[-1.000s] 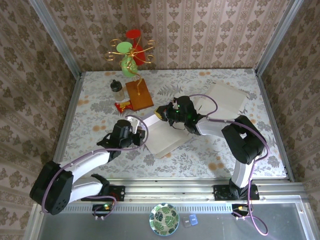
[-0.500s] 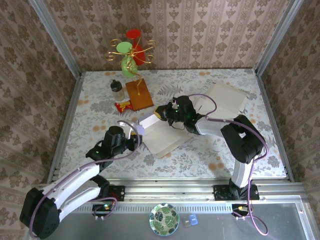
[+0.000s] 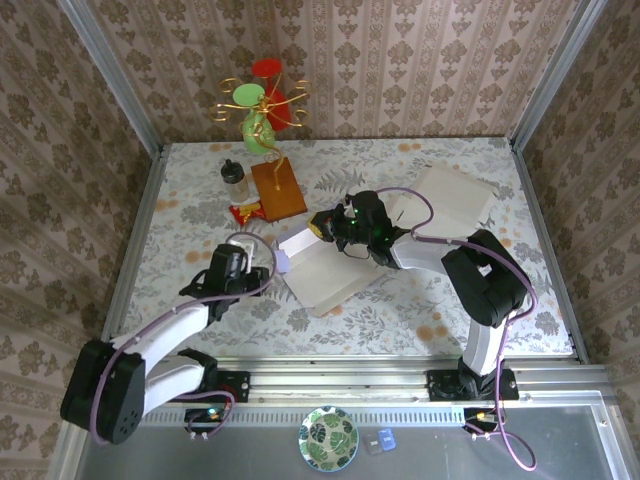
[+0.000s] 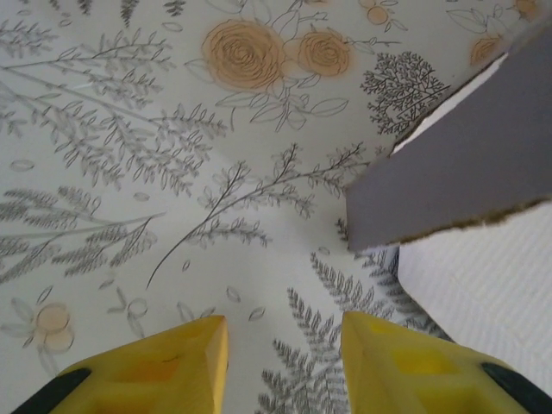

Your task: Fold the paper box

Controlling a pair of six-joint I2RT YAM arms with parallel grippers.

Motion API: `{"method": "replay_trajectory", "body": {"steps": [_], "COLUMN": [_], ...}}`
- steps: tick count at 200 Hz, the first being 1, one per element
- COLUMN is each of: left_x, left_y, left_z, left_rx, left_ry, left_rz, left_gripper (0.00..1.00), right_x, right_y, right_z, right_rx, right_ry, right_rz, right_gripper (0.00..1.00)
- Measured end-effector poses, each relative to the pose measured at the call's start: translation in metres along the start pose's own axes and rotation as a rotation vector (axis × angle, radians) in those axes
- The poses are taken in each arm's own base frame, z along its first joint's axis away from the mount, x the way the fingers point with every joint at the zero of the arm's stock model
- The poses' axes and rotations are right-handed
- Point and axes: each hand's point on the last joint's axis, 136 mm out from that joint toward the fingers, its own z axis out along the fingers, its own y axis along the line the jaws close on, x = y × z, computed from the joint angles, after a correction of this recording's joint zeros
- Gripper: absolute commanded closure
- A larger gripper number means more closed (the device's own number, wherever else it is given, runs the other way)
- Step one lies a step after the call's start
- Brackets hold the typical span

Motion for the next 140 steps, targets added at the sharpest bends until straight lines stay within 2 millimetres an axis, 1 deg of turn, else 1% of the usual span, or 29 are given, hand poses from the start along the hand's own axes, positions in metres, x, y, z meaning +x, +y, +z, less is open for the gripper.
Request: {"method": "replay_trajectory", "body": {"steps": [49, 99, 140], "left_x": [-0.017, -0.020, -0.024], "left_y": [-0.017, -0.034, -0.044], "left_z": [0.011, 0.015, 0.017], "left_rx": [0.088, 0.145, 0.166], "left_ry": [-0.055, -0.070, -0.087], "left_rz": [0.064, 0.112, 0.129], "left_gripper": [0.59, 0.63, 0.61], "right_x": [0.001, 0.000, 0.000], "right_y": [0.000, 0.000, 0.000], "right_z": [0.000, 0.000, 0.001], "right_rx": [0.003, 0.003, 0.003], "right_ry": [0.004, 0.004, 0.004], "right_rz": [0.002, 0.002, 0.002], "right_gripper": [1.00, 1.00, 1.00]}}
